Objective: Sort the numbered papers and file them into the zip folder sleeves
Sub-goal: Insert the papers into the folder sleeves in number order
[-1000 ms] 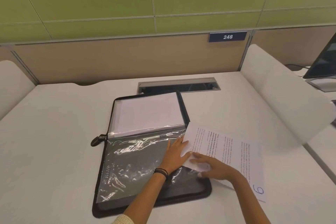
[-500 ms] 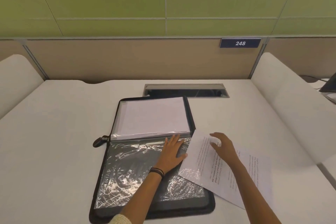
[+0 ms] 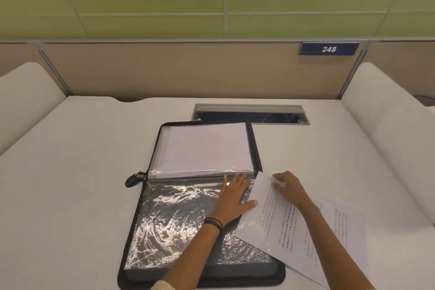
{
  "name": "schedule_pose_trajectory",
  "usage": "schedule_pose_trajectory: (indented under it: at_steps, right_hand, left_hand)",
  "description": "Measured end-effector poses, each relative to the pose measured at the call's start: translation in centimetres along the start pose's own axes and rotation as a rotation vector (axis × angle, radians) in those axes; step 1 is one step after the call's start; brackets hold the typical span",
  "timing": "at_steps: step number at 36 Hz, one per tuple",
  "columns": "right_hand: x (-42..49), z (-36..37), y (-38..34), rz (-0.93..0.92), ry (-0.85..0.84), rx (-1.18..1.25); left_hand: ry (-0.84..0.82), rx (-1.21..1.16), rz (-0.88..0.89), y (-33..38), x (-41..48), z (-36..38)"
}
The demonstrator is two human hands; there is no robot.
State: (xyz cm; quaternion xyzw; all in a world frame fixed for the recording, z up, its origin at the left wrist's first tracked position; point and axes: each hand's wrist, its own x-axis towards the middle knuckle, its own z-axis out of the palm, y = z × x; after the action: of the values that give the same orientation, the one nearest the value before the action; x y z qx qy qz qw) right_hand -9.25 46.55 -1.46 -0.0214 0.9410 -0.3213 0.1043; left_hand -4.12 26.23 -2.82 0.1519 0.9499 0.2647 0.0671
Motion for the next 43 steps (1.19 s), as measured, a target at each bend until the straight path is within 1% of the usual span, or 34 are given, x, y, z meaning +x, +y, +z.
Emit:
schedule_pose_trajectory:
  at_steps: [2,6,8,13,18,25,30,35,38,43]
  right_hand:
    - [0.1,0.1,-0.3,-0.006,-0.023,-0.011]
    - [0.2,0.5,-0.6,-0.001,-0.049,0.043]
    - [0.2,0.6,-0.6,-0.001,-0.025,0.07]
    - [0.2,0.7,-0.7,0.016,0.096,0.148]
    - [0.3,0.9,-0.9,0.031,0.118,0.177]
    - [0.6,0.8,-1.3,0.017,0.132,0.22]
    - [0.7,0.7,-1.4,0.014,0.117,0.2]
    - [0.7,0.8,-1.5,0.006,0.103,0.169]
    - [0.7,1.0,-1.5,0.004,0.088,0.166]
    - [0.9,0.8,-1.9,-0.015,0.063,0.182]
  left_hand:
    - [0.001,-0.001,0.011,0.1,0.2,0.2]
    - [0.001,0.03,0.019,0.2,0.5,0.4]
    - [-0.003,0.044,0.01,0.3,0.5,0.5]
    - [0.001,0.066,-0.017,-0.2,0.8,1.1]
    - [0.009,0.032,-0.026,-0.1,0.7,1.4]
    - [0.085,0.007,-0.083,0.3,1.0,1.2]
    - [0.199,-0.078,-0.128,0.3,1.1,1.4]
    - [0.269,-0.124,-0.169,0.5,1.3,1.2]
    - [0.343,-0.141,-0.211,0.4,1.7,1.1]
    - [0.405,-0.157,-0.199,0.6,2.1,0.7]
